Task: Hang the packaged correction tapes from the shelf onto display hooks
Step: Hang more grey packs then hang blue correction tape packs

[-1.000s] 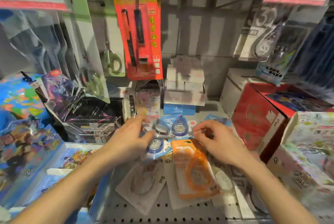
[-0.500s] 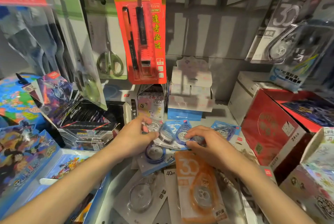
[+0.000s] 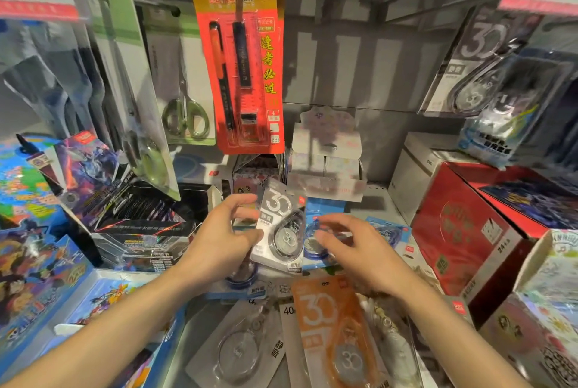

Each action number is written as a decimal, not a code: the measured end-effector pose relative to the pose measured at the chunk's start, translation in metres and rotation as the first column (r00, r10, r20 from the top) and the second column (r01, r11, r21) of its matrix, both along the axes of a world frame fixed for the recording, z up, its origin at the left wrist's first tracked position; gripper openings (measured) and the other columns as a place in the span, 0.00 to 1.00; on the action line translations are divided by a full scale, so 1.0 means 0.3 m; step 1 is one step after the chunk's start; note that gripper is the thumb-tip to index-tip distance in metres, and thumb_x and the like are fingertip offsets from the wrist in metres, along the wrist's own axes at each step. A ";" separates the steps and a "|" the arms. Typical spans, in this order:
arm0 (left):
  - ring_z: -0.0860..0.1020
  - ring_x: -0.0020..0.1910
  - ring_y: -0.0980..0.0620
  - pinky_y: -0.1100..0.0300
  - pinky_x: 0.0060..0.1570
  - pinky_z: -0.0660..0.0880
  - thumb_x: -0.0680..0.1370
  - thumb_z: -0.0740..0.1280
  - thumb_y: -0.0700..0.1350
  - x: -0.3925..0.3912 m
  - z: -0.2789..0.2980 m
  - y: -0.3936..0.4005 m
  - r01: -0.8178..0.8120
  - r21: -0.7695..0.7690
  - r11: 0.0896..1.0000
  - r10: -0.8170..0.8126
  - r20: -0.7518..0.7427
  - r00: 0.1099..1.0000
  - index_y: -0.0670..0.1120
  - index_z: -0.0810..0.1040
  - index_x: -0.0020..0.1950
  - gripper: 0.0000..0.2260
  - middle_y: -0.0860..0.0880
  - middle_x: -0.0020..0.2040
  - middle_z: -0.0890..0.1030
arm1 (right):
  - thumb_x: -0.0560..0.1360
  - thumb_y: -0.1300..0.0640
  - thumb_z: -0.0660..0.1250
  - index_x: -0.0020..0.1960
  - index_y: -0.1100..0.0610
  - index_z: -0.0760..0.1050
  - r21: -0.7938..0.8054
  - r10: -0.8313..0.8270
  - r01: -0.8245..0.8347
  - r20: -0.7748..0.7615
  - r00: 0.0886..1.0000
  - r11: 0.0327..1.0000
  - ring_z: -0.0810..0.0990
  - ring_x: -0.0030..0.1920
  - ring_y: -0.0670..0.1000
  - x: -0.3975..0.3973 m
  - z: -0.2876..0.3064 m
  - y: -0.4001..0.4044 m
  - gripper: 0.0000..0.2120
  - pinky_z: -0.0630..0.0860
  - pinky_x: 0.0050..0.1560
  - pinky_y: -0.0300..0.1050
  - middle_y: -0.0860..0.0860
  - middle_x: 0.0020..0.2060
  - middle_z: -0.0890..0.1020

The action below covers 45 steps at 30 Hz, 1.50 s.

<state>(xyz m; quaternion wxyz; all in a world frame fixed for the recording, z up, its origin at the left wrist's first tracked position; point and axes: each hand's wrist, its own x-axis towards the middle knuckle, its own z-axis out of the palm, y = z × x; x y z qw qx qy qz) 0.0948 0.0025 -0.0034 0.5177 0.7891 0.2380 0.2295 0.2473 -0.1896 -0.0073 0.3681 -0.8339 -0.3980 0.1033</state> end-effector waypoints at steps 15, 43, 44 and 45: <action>0.88 0.39 0.50 0.61 0.36 0.83 0.75 0.75 0.39 0.059 0.081 -0.136 0.250 -0.354 0.901 -0.232 0.092 0.968 0.46 0.72 0.62 0.19 0.43 0.47 0.89 | 0.78 0.56 0.72 0.69 0.51 0.75 0.360 0.028 0.152 -0.449 0.893 0.921 0.87 0.51 0.48 0.003 0.097 -0.042 0.20 0.80 0.60 0.51 0.51 0.49 0.89; 0.83 0.37 0.48 0.54 0.40 0.75 0.76 0.75 0.44 0.193 -0.038 -0.330 0.323 -0.238 0.916 -0.343 -0.047 0.938 0.54 0.72 0.58 0.16 0.50 0.39 0.89 | 0.75 0.48 0.72 0.76 0.52 0.69 -0.146 -0.312 0.362 0.280 0.908 0.921 0.71 0.72 0.44 -0.254 -0.061 -0.558 0.32 0.64 0.71 0.36 0.41 0.74 0.68; 0.84 0.38 0.49 0.53 0.42 0.76 0.76 0.75 0.44 0.192 -0.035 -0.332 0.319 -0.242 0.916 -0.341 -0.055 0.938 0.54 0.73 0.59 0.17 0.51 0.40 0.89 | 0.75 0.48 0.72 0.76 0.52 0.70 -0.102 -0.329 0.365 0.260 0.908 0.926 0.70 0.71 0.41 -0.248 -0.057 -0.550 0.32 0.63 0.70 0.31 0.40 0.73 0.68; 0.85 0.37 0.53 0.54 0.41 0.77 0.76 0.75 0.44 0.192 -0.033 -0.335 0.319 -0.250 0.914 -0.342 -0.057 0.938 0.53 0.73 0.61 0.17 0.52 0.40 0.89 | 0.74 0.49 0.73 0.76 0.52 0.70 -0.053 -0.345 0.366 0.236 0.909 0.929 0.69 0.69 0.37 -0.239 -0.051 -0.540 0.32 0.60 0.68 0.26 0.38 0.71 0.68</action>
